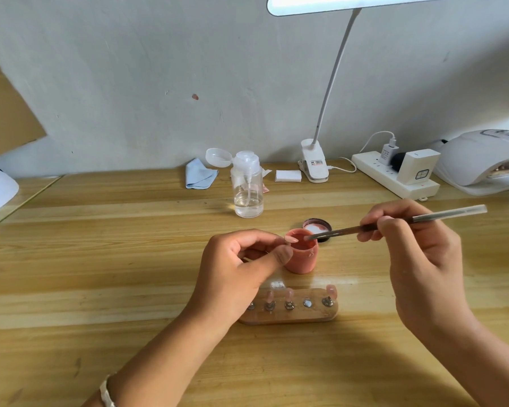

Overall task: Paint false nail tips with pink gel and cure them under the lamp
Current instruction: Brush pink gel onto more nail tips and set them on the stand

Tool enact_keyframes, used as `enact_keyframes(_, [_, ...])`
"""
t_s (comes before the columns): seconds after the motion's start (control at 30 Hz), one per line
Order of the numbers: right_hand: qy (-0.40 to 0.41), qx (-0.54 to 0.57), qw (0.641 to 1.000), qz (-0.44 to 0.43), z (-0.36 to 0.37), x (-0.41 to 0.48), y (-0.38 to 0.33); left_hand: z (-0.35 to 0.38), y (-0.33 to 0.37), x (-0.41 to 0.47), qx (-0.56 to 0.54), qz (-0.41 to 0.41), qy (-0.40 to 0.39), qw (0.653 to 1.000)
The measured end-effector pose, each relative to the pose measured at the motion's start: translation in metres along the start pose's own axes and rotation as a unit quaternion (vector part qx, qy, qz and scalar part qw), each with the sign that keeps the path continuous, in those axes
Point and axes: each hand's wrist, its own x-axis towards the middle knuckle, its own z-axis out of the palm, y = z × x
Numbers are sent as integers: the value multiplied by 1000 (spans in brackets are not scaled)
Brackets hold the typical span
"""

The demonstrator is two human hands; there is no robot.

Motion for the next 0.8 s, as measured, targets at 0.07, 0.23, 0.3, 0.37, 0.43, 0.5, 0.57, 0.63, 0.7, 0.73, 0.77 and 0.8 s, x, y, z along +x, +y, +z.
enact_keyframes(0.07, [0,19,1000,2,0,1,-1,0,1,0,1,4,-2,1000])
enact_keyframes(0.23, [-55,15,998,-8,2,-5,0,-1,-1,0,-2,9,-2,1000])
enact_keyframes(0.3, [-64,8,998,-2,2,-6,0,-1,-1,1,0,12,1,1000])
enact_keyframes(0.37, [-49,8,999,5,3,-4,-1,0,-2,1,-1,19,-1,1000])
enact_keyframes(0.43, [-21,22,999,13,2,-2,-2,0,-1,1,-2,23,-1,1000])
enact_keyframes(0.5, [-4,32,999,21,2,-1,-4,-1,-1,1,-1,27,0,1000])
enact_keyframes(0.57, [-5,26,999,24,1,-1,-4,0,0,0,0,27,0,1000])
enact_keyframes(0.63, [-21,15,999,24,2,-2,-2,-1,-1,0,-1,25,0,1000])
enact_keyframes(0.7, [-43,12,999,24,2,-4,-1,-1,-1,0,-2,23,0,1000])
enact_keyframes(0.73, [-52,15,998,22,2,-5,0,-1,-1,0,-2,23,2,1000])
enact_keyframes(0.77, [-56,18,998,21,2,-5,0,-1,-1,0,-2,23,3,1000])
enact_keyframes(0.8, [-55,19,998,21,1,-5,0,-1,-1,1,-3,24,3,1000])
